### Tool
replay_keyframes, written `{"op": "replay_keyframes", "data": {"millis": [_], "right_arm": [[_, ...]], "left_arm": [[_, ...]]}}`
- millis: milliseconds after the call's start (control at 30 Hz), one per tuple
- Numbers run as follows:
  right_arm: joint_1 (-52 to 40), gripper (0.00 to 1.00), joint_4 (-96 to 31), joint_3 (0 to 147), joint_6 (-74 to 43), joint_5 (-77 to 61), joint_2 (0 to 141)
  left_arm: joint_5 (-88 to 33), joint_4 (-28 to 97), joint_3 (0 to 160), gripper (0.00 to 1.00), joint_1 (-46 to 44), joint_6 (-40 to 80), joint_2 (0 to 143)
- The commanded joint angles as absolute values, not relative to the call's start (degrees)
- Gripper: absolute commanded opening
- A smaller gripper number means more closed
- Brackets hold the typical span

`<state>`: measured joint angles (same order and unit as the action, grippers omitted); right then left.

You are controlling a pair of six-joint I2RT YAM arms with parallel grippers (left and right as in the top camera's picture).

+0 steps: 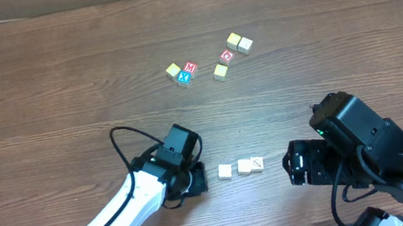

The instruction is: Flip 3 blocks

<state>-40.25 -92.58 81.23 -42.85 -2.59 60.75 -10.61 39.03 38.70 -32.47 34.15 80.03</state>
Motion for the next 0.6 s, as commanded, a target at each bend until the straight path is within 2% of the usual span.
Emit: {"op": "replay_keyframes", "data": {"millis": [0,67,133,267,433,567], "right_arm": [[-40.32,0.7,-91.88,81.54,-43.03,-2.48,60.51],[-40.32,0.57,-91.46,80.64,-43.05,-2.48,60.62],[-40.32,0.48,-91.0,79.48,-43.07,-2.52,60.84],[-40.32,0.37,-89.93,76.2,-43.07,-2.68,61.76],[-40.32,0.27,-87.61,72.2,-43.29,-2.7,63.13],[-40.32,0.13,-85.38,69.54,-43.72,-2.68,64.82]], "left_arm": [[-6.42,39.2,38.63,0.04,-31.73,30.92,79.48],[-6.44,38.48,38.63,0.04,-31.73,29.17,79.48],[-6.46,37.78,38.63,0.04,-31.73,27.11,79.48],[-7.07,36.38,38.63,0.05,-31.79,25.19,79.5],[-7.27,34.5,38.63,0.04,-31.86,24.12,79.77],[-7.62,33.19,38.63,0.04,-31.9,23.92,81.49]]}}
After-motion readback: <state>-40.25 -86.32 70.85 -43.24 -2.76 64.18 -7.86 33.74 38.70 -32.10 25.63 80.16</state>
